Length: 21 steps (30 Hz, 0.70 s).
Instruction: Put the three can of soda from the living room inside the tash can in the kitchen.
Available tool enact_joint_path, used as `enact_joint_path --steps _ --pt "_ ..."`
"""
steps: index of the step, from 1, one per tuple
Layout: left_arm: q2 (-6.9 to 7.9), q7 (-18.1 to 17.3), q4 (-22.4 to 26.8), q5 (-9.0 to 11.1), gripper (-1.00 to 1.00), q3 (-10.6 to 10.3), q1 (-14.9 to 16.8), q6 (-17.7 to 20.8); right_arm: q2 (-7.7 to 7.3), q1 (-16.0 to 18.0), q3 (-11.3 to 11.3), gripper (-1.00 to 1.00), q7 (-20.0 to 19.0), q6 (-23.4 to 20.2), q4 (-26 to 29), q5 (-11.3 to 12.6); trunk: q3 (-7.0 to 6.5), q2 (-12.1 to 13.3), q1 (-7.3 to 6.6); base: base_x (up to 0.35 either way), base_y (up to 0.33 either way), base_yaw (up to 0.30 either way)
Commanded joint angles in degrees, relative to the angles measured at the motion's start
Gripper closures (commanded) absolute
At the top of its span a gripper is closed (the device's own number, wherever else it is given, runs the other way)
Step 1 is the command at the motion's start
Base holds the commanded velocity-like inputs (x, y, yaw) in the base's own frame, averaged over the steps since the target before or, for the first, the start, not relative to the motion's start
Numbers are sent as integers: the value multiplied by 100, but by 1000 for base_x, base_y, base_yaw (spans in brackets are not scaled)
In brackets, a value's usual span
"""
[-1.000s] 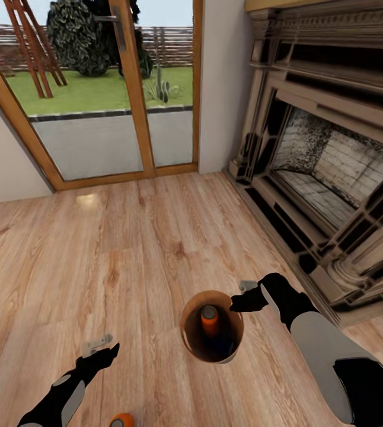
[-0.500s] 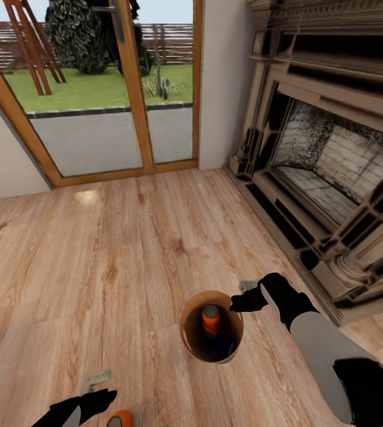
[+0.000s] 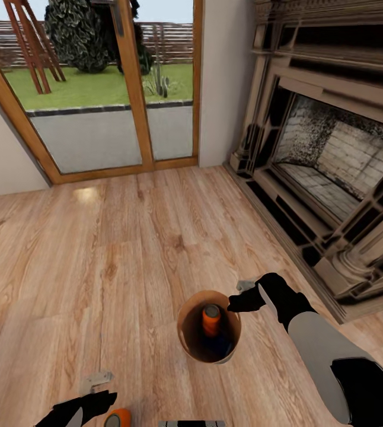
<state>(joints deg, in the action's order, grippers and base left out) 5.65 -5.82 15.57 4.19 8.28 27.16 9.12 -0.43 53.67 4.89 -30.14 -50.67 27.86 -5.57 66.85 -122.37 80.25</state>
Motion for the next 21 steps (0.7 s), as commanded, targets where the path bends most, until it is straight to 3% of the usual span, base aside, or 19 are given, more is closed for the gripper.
enact_joint_path --steps 1,6,21 --pt "-1 1 0 -2 -100 -138 0 -3 10 -1 -10 100 28 -30 0 99 18 -42 22 0 0 0" --pt "-2 2 -1 9 -100 -471 0 -6 27 1 -14 100 285 -30 0 113 108 -242 132 0 0 0" --pt "-13 0 8 -5 -100 -555 0 -13 52 2 -14 100 368 -22 0 117 144 -323 176 0 0 0"
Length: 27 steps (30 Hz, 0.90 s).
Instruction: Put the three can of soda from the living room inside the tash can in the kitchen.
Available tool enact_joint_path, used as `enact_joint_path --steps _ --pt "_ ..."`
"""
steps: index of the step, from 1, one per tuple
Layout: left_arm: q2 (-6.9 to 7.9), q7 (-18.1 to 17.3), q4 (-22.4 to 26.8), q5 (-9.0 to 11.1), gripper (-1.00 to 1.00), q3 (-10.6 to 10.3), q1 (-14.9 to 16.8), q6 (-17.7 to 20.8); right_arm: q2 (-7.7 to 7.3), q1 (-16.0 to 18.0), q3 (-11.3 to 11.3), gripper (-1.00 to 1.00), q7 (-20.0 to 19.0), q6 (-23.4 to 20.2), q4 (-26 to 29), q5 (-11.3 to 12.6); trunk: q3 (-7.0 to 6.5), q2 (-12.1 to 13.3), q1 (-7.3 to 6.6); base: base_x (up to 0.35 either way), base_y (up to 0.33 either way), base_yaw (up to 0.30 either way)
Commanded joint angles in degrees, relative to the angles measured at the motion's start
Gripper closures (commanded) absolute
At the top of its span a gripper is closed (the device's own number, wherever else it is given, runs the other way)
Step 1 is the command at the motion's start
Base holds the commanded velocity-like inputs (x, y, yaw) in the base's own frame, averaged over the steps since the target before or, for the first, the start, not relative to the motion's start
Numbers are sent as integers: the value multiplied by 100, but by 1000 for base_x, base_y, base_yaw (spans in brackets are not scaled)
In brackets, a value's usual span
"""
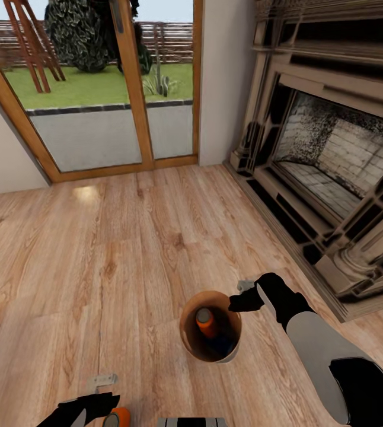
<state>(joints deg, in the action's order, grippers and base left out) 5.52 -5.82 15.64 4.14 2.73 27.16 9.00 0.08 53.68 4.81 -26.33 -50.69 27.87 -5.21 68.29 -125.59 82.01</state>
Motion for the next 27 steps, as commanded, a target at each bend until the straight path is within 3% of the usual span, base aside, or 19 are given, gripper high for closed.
enact_joint_path --steps 1,7,16,21,27 --pt "-3 0 -2 0 -100 -2 0 -1 1 1 -6 100 -13 -21 1 82 0 0 0 0 0 0" --pt "-16 2 -8 -22 -100 -98 -7 -9 -5 -3 -33 100 -17 -2 134 82 0 0 0 0 0 0" --pt "-24 2 -9 -35 -100 -146 -9 -24 -69 -37 -102 100 -97 -79 938 152 0 0 0 0 0 0" --pt "-25 2 -9 -35 -100 -151 -9 -26 -108 -42 -113 100 -829 -435 1033 142 0 0 0 0 0 0" --pt "-25 2 -9 -36 -100 -153 -9 -28 -217 -42 -118 100 -1225 -525 1038 157 0 0 0 0 0 0"
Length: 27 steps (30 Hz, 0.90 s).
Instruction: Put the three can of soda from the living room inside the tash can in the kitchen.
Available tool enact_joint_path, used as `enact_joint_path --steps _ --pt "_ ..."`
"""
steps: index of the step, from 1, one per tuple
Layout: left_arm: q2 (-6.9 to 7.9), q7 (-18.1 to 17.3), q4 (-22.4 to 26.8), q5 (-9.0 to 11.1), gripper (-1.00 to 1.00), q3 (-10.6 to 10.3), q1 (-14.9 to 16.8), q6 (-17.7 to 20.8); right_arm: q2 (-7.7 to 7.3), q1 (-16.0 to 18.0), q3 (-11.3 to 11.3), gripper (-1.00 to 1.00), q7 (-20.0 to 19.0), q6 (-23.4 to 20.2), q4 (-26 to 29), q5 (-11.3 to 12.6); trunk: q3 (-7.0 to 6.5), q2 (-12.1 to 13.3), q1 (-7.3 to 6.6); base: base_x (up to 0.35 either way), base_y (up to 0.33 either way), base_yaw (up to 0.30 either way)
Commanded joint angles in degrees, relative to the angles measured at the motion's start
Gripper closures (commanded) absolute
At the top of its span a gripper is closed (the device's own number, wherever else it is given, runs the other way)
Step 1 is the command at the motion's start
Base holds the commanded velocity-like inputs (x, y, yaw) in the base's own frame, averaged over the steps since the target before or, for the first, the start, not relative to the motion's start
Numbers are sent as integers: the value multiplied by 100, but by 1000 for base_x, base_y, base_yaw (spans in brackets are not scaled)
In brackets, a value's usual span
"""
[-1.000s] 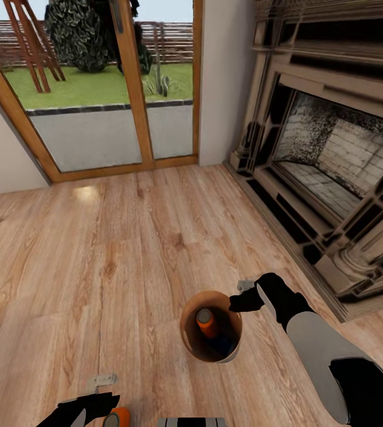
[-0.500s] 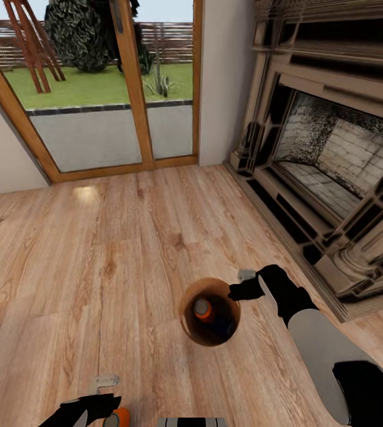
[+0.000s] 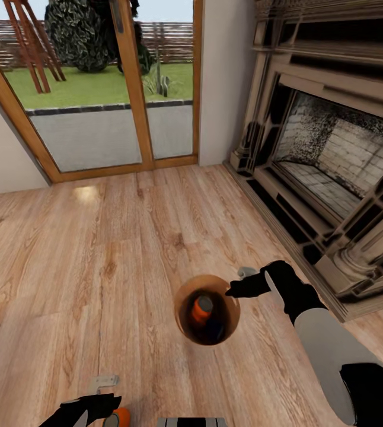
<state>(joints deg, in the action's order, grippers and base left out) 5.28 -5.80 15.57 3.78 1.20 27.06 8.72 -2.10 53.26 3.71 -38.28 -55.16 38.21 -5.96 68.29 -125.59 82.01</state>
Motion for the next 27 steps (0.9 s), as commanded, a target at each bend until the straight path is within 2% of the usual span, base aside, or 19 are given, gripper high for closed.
enact_joint_path --steps 1,8,13,17,23,27 --pt "0 0 -1 0 -100 -1 1 -1 -17 0 -8 100 -86 -112 3 232 0 0 0 0 0 0" --pt "0 0 -1 0 -100 -3 1 -2 -160 4 -10 100 -507 -437 2 222 0 0 0 0 0 0" --pt "0 0 -1 0 -100 -5 1 -4 -276 7 -12 100 -598 -484 2 237 0 0 0 0 0 0" --pt "-7 0 -1 0 -100 -5 1 -25 -412 9 -11 100 -956 -484 -5 238 0 0 0 0 0 0" --pt "-40 0 -62 -8 -100 -5 1 -144 -477 4 -10 100 -1197 -484 -6 235 107 -241 132 0 0 0" --pt "-43 0 -74 -9 -100 -5 1 -155 -482 2 -10 100 -1216 -484 -6 226 107 -241 132 0 0 0"
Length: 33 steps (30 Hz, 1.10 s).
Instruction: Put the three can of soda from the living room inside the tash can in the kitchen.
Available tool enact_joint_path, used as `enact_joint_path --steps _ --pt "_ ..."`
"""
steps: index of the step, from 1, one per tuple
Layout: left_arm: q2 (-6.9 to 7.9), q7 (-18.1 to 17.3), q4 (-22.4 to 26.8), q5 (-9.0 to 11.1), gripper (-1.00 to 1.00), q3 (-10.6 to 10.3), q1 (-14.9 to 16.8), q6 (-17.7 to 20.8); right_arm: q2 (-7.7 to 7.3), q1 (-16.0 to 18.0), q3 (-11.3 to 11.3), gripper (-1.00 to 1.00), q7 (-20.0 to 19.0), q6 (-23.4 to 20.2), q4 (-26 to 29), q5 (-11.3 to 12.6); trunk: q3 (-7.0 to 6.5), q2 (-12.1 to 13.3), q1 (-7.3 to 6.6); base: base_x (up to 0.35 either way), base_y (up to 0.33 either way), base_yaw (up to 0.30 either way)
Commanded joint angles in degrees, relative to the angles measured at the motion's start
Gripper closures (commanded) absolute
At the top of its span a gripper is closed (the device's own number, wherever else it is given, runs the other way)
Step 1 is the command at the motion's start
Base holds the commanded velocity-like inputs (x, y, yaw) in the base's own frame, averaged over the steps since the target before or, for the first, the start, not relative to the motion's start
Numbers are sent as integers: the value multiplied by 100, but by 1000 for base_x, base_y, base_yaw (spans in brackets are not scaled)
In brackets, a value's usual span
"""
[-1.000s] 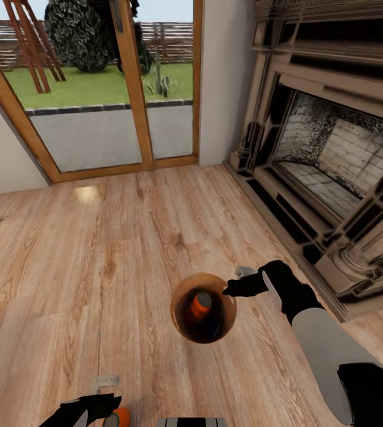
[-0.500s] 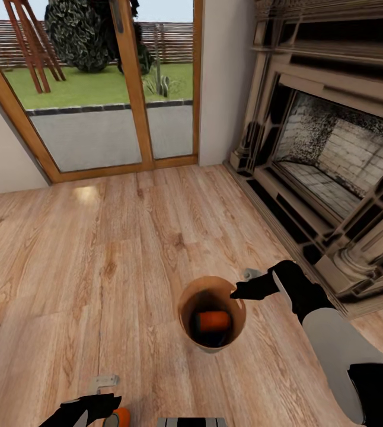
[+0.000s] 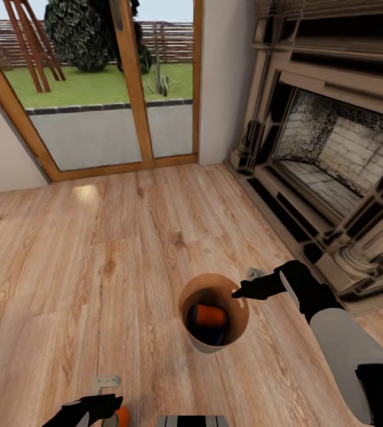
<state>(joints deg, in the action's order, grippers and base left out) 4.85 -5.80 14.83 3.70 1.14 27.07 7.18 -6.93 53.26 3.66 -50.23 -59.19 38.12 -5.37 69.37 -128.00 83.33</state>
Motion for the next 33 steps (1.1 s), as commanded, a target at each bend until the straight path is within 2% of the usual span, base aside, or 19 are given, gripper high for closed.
enact_joint_path --steps 1,6,17,20,24,33 --pt "-1 0 -2 0 -100 0 0 -2 0 1 -6 100 -25 -81 2 166 0 0 0 0 0 0" --pt "-1 0 -6 6 -100 0 0 -5 -1 0 -6 100 -30 -81 2 160 0 0 0 -20 0 0" --pt "-2 0 -6 6 -100 0 5 -5 -2 0 -6 100 -31 -81 2 159 0 0 0 -180 0 0" --pt "-2 0 -6 11 -100 0 6 -5 2 0 -6 100 -31 -81 5 159 0 0 0 -33 0 0" --pt "-2 0 -4 15 -100 0 6 -6 5 0 -6 100 -31 -81 8 159 71 -161 87 -10 0 0" --pt "-2 -8 2 20 -100 0 5 -6 11 0 -6 100 -29 -81 11 159 71 -161 87 8 0 0"
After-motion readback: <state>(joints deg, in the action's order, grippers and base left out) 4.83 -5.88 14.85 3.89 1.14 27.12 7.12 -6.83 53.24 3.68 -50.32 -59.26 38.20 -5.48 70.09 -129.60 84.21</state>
